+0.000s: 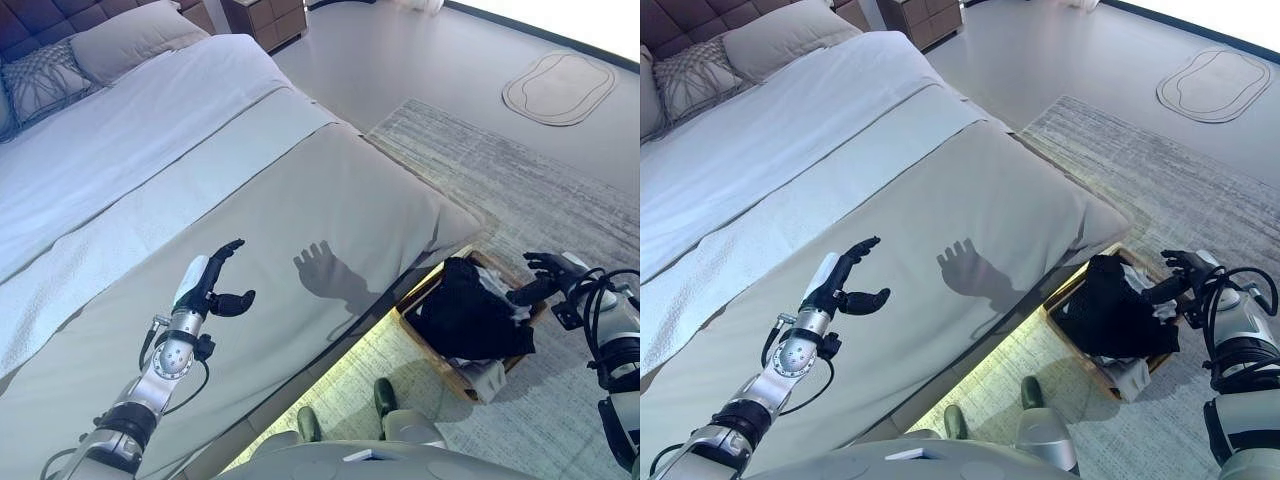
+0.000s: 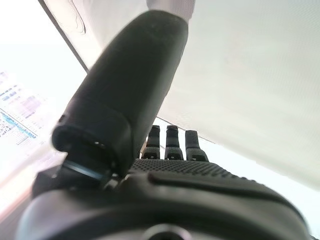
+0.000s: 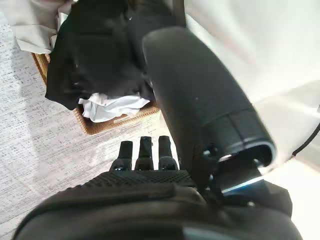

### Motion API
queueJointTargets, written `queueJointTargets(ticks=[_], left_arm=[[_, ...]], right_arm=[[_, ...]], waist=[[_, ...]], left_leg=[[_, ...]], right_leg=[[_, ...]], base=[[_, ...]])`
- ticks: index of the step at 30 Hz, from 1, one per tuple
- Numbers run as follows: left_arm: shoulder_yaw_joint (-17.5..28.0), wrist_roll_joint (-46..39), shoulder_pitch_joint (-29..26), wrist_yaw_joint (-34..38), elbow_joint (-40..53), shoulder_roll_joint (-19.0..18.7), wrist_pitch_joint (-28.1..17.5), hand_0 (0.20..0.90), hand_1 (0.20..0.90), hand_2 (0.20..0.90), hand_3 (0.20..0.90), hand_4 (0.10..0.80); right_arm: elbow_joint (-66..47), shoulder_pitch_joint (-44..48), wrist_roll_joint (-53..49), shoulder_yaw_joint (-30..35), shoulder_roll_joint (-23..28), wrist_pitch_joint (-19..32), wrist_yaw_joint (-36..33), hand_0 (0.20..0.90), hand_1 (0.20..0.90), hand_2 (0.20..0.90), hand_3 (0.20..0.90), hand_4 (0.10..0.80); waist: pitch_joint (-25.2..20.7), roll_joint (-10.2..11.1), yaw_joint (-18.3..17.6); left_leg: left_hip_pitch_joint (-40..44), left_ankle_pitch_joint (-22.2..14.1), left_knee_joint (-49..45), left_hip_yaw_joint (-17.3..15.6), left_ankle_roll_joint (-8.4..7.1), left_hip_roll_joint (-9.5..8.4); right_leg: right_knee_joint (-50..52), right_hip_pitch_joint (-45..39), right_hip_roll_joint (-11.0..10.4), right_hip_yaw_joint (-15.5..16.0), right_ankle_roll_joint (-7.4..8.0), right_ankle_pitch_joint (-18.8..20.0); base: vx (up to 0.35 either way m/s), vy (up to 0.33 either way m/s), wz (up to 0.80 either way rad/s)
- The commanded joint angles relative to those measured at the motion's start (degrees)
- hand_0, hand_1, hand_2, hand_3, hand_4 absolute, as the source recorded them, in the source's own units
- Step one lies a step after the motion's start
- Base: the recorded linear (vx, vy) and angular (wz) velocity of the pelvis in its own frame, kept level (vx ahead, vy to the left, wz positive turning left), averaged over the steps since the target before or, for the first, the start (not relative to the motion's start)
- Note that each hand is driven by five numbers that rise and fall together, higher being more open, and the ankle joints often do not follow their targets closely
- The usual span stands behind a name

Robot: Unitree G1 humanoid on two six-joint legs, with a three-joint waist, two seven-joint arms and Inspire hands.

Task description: Pick up the clothes from the bed and place them into the basket

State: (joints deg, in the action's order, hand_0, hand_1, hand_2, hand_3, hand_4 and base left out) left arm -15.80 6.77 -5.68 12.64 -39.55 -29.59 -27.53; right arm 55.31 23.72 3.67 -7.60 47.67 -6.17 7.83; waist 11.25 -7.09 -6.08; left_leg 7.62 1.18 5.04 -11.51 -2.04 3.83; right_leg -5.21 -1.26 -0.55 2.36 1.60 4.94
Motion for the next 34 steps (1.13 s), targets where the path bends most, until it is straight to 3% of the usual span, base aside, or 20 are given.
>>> queueJointTargets(ticks=[1,10,13,17,19,22,26,34], left_arm=[[1.08,-2.01,-5.01,2.94,1.02,-0.90,-3.36,0.900,0.900,0.900,0.900,0.800],[1.96,-1.31,-3.76,4.48,4.24,-1.03,-2.71,0.900,0.900,0.900,0.900,0.800],[2.65,-2.54,-3.17,4.37,4.00,-0.88,-2.62,0.900,0.900,0.900,0.900,0.800],[3.68,-1.48,-0.38,6.16,3.61,2.01,-3.31,0.900,0.900,0.900,0.900,0.800],[4.59,-0.23,1.67,7.27,3.49,4.45,-3.67,0.900,0.900,0.900,0.900,0.800],[5.52,0.49,3.56,6.10,3.11,6.20,-3.62,0.900,0.900,0.900,0.900,0.800],[4.68,0.51,4.27,1.93,1.87,7.13,-2.17,0.900,0.900,0.900,0.900,0.800],[5.50,-3.41,5.74,-2.16,1.22,6.85,-2.31,0.900,0.900,0.900,0.900,0.800]], right_arm=[[0.54,4.00,-0.95,1.66,0.33,4.17,-4.71,0.900,0.900,0.900,0.900,0.800],[-9.36,-3.11,-6.05,5.15,-3.47,6.31,-11.97,0.900,0.900,0.900,0.900,0.800],[-15.21,-5.25,-12.84,6.12,-5.58,8.57,-19.15,0.900,0.900,0.900,0.900,0.800],[-26.20,-11.87,-10.64,9.16,-13.99,14.56,-28.26,0.900,0.900,0.900,0.900,0.800],[-33.38,-17.43,-3.84,6.32,-20.47,17.03,-30.92,0.900,0.900,0.900,0.900,0.800],[-37.06,-21.91,2.69,2.55,-24.02,18.72,-29.89,0.900,0.900,0.900,0.900,0.800],[-37.63,-23.59,11.82,-1.48,-23.09,21.76,-29.65,0.900,0.900,0.900,0.900,0.800],[-37.53,-23.70,9.94,-4.30,-21.14,23.24,-28.06,0.900,0.900,0.900,0.900,0.800]], waist=[[-3.55,3.14,0.17],[-3.35,3.51,-0.22],[-3.60,3.83,-0.61],[-3.77,3.69,-1.51],[-3.61,3.59,-2.24],[-3.58,3.93,-2.59],[-3.67,4.54,-1.75],[-4.23,5.63,1.11]], left_leg=[[-0.46,-6.07,-4.37,-0.94,-0.44,-1.11],[-0.09,-5.64,-3.50,-0.32,-0.46,-0.95],[0.11,-5.48,-3.08,-0.13,-0.39,-0.86],[0.33,-5.42,-2.93,0.08,-0.27,-0.63],[0.35,-5.32,-3.09,0.24,0.05,-0.70],[0.19,-5.14,-3.30,0.61,0.22,-0.80],[-0.08,-5.14,-3.96,1.36,0.17,-1.15],[-0.30,-5.44,-4.51,3.75,0.35,-1.78]], right_leg=[[5.56,1.13,-3.13,2.37,3.44,-4.99],[5.57,0.77,-2.95,2.26,3.40,-5.10],[5.53,0.62,-2.70,1.98,3.31,-5.13],[5.90,0.60,-2.16,1.09,3.33,-5.51],[6.62,0.77,-1.84,0.41,3.19,-5.94],[7.10,0.68,-1.74,0.35,3.07,-6.38],[7.15,-0.08,-2.24,1.44,3.04,-6.64],[6.48,-1.98,-3.07,3.68,3.10,-7.11]], base=[[0.000,0.000,0.00],[0.000,0.000,0.00],[0.008,0.011,0.00],[0.028,0.051,-0.02],[0.015,0.085,-0.03],[0.004,0.035,-0.01],[0.012,0.032,0.08],[0.039,0.013,0.13]])
